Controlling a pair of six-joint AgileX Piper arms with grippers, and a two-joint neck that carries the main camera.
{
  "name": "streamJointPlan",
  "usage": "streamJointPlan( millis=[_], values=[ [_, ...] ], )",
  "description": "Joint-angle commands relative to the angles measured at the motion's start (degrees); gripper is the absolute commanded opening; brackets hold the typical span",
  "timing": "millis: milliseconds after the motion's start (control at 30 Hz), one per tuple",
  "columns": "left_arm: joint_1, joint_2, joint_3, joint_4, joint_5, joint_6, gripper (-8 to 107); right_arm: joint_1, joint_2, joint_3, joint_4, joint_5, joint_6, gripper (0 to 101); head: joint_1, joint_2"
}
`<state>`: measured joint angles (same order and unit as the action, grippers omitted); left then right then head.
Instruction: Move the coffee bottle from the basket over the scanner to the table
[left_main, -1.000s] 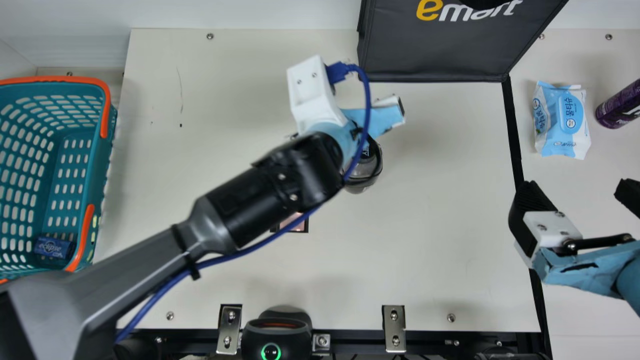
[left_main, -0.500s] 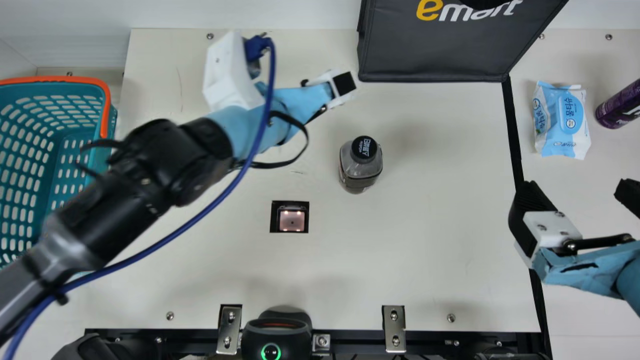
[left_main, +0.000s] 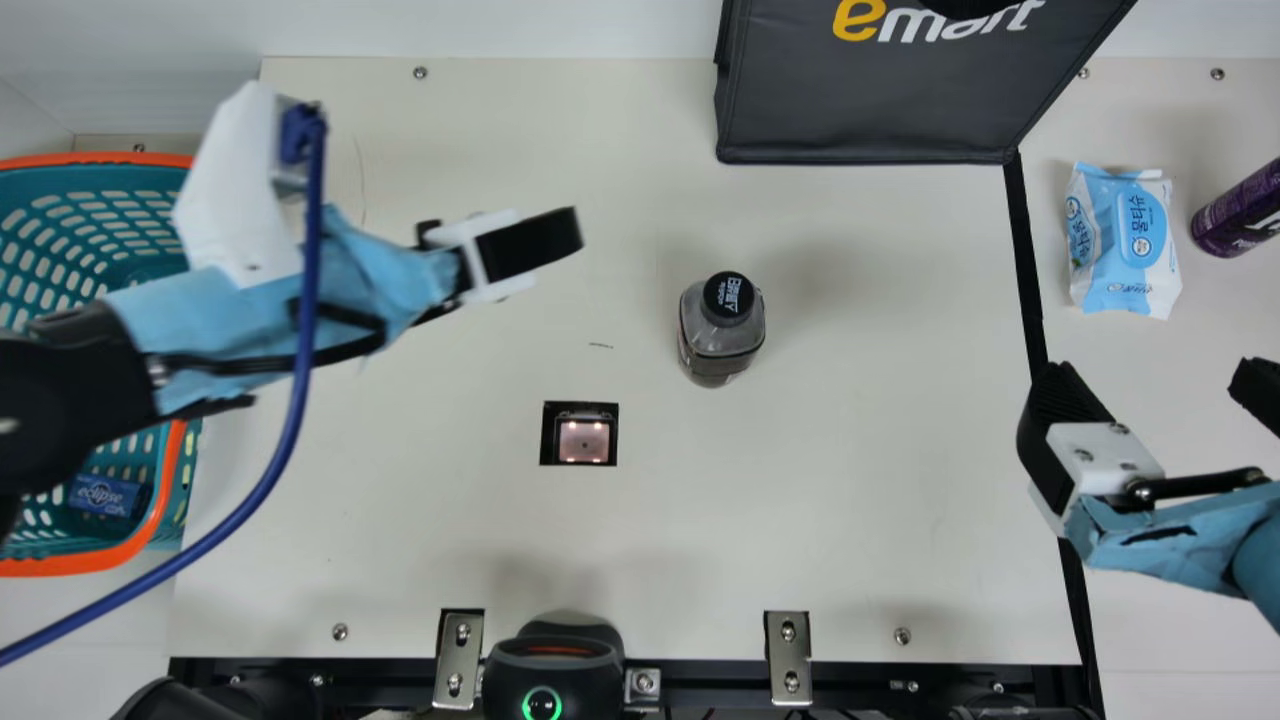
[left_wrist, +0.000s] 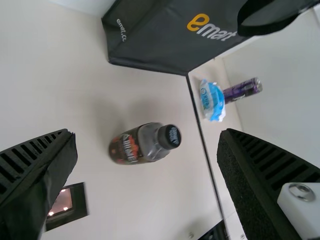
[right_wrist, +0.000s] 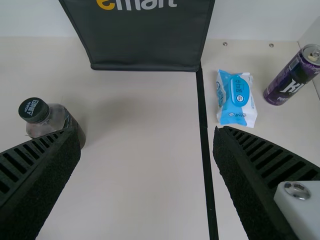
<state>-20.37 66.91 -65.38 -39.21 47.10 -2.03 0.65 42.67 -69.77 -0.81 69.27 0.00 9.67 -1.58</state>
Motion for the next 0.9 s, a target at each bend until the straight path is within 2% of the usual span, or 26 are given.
streamJointPlan(
  millis=[0,167,367,633,800,867],
  values=[
    [6.5,-1.61,0.19,1.11,5.41,14.26,90,0.0,0.0,0.0,0.0,0.0,0.0,95,-1.75,0.0],
    [12.52,-5.05,0.21,6.93,9.77,20.65,90,0.0,0.0,0.0,0.0,0.0,0.0,95,-1.75,0.0],
    [16.0,-9.63,0.15,15.51,11.35,23.8,90,0.0,0.0,0.0,0.0,0.0,0.0,95,-1.75,0.0],
    [16.75,-15.22,-1.12,25.98,12.61,19.79,90,0.0,0.0,0.0,0.0,0.0,0.0,95,-1.75,0.0],
    [17.82,-16.99,-3.41,28.59,14.74,14.75,90,0.0,0.0,0.0,0.0,0.0,0.0,95,-1.75,0.0],
    [17.82,-16.95,-3.26,28.34,14.64,15.7,90,0.0,0.0,0.0,0.0,0.0,0.0,95,-1.75,0.0]
  ],
)
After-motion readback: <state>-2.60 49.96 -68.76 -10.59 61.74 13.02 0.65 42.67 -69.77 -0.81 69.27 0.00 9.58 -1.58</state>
